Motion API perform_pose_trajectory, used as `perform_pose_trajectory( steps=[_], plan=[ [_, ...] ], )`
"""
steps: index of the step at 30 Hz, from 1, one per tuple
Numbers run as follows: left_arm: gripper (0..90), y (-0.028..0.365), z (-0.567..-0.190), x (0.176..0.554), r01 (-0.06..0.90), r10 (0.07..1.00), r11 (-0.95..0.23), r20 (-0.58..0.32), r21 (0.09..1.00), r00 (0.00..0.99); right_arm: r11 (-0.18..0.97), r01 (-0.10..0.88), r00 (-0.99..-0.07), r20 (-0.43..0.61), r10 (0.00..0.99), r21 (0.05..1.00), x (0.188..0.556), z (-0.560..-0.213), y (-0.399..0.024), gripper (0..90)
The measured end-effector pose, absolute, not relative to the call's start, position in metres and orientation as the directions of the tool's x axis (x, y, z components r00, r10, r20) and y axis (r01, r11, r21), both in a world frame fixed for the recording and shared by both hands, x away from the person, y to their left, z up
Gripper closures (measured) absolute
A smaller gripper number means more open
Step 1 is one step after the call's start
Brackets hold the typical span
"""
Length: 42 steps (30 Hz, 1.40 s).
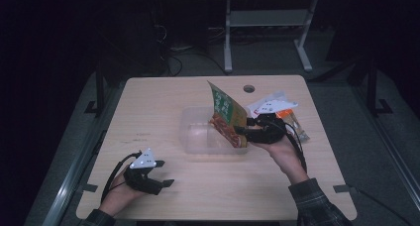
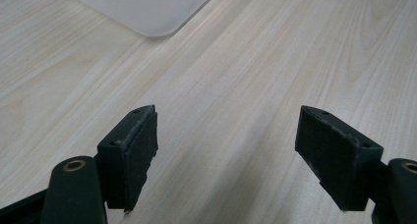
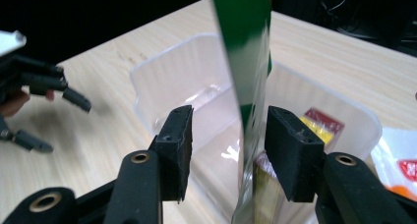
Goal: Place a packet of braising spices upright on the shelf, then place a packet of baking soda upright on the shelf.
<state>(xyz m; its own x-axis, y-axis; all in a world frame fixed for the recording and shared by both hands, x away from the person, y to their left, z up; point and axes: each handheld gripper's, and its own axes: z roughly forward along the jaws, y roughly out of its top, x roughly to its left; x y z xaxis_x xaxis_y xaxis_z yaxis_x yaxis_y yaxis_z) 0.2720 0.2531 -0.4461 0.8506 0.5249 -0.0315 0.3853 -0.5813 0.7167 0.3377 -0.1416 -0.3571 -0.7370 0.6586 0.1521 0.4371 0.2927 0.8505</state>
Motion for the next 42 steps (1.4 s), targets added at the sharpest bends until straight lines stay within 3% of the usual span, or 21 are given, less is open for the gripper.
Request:
perform_pose_trajectory(
  steps=[14, 27, 30, 36, 42],
  plan=[
    [23.6, 0.253, -0.446, 0.272, 0.387, 0.527, -0.579, -0.032, 0.718, 0.849, 0.352, 0.447, -0.746, 0.126, 0.654, 0.822, 0.315, -0.369, -0.175, 50.6],
    [23.6, 0.252, -0.447, 0.271, 0.386, 0.52, -0.589, -0.032, 0.71, 0.853, 0.351, 0.555, -0.654, 0.136, 0.744, 0.754, 0.332, -0.398, -0.219, 54.0],
    [23.6, 0.251, -0.447, 0.271, 0.392, 0.521, -0.587, -0.04, 0.708, 0.852, 0.344, 0.575, -0.619, 0.119, 0.776, 0.743, 0.339, -0.403, -0.229, 60.6],
    [23.6, 0.251, -0.447, 0.272, 0.381, 0.512, -0.601, -0.029, 0.702, 0.859, 0.306, 0.586, -0.547, 0.088, 0.833, 0.75, 0.361, -0.408, -0.25, 85.1],
    [23.6, 0.25, -0.448, 0.272, 0.387, 0.513, -0.598, -0.036, 0.702, 0.858, 0.31, 0.615, -0.496, 0.05, 0.867, 0.726, 0.384, -0.419, -0.265, 89.7]
  ],
)
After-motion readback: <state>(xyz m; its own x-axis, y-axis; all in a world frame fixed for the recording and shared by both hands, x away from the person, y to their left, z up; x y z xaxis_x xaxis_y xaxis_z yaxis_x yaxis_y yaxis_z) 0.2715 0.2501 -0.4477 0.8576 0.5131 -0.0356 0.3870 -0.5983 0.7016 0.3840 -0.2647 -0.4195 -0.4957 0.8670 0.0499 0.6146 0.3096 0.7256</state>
